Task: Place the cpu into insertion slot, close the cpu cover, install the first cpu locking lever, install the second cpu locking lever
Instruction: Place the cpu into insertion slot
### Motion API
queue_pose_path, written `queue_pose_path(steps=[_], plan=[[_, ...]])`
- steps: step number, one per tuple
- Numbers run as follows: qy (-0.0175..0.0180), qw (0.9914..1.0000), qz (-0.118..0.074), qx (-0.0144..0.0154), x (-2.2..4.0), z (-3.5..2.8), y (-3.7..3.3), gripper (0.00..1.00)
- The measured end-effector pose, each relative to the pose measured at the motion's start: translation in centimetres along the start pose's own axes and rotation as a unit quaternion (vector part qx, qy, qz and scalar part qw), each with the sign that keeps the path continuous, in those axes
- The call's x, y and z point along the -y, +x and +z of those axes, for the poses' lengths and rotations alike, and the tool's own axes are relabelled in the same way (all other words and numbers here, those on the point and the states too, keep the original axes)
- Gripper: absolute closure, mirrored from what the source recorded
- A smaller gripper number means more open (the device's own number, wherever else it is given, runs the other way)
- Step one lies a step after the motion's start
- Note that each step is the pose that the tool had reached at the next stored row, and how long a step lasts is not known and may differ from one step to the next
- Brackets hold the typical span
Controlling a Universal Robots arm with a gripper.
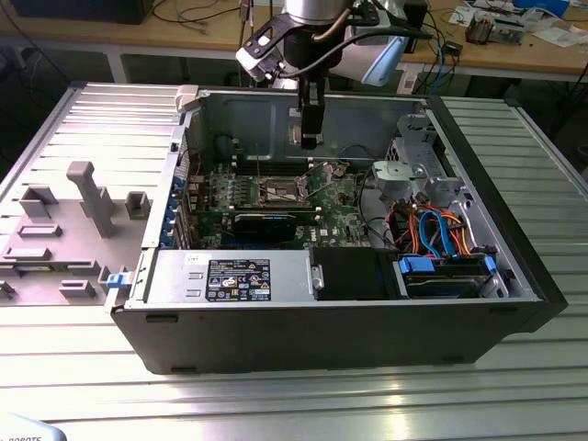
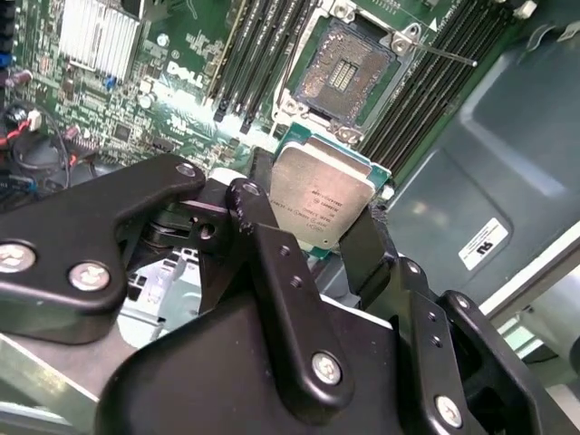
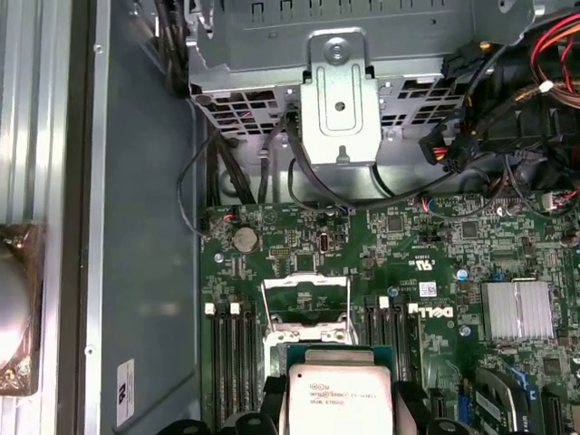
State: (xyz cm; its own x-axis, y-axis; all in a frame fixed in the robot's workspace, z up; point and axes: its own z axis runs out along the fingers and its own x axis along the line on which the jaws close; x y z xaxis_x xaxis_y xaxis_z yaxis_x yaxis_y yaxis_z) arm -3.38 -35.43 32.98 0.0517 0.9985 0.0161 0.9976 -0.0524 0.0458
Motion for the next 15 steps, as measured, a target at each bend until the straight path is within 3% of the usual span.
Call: queue_pose_path(steps=[8, 10, 14, 15], plan=[[0.0007, 0.99985, 0.017, 0.0011, 0.01, 0.69, -0.01, 0.46], [0.0050, 0.99976, 0.021, 0.0018, -0.05, 0.73, -0.01, 0.46], [0.0050, 0.99977, 0.021, 0.0018, -0.04, 0.80, 0.00, 0.46], [0.0051, 0.99992, 0.012, 0.0015, -0.03, 0.95, -0.01, 0.46]])
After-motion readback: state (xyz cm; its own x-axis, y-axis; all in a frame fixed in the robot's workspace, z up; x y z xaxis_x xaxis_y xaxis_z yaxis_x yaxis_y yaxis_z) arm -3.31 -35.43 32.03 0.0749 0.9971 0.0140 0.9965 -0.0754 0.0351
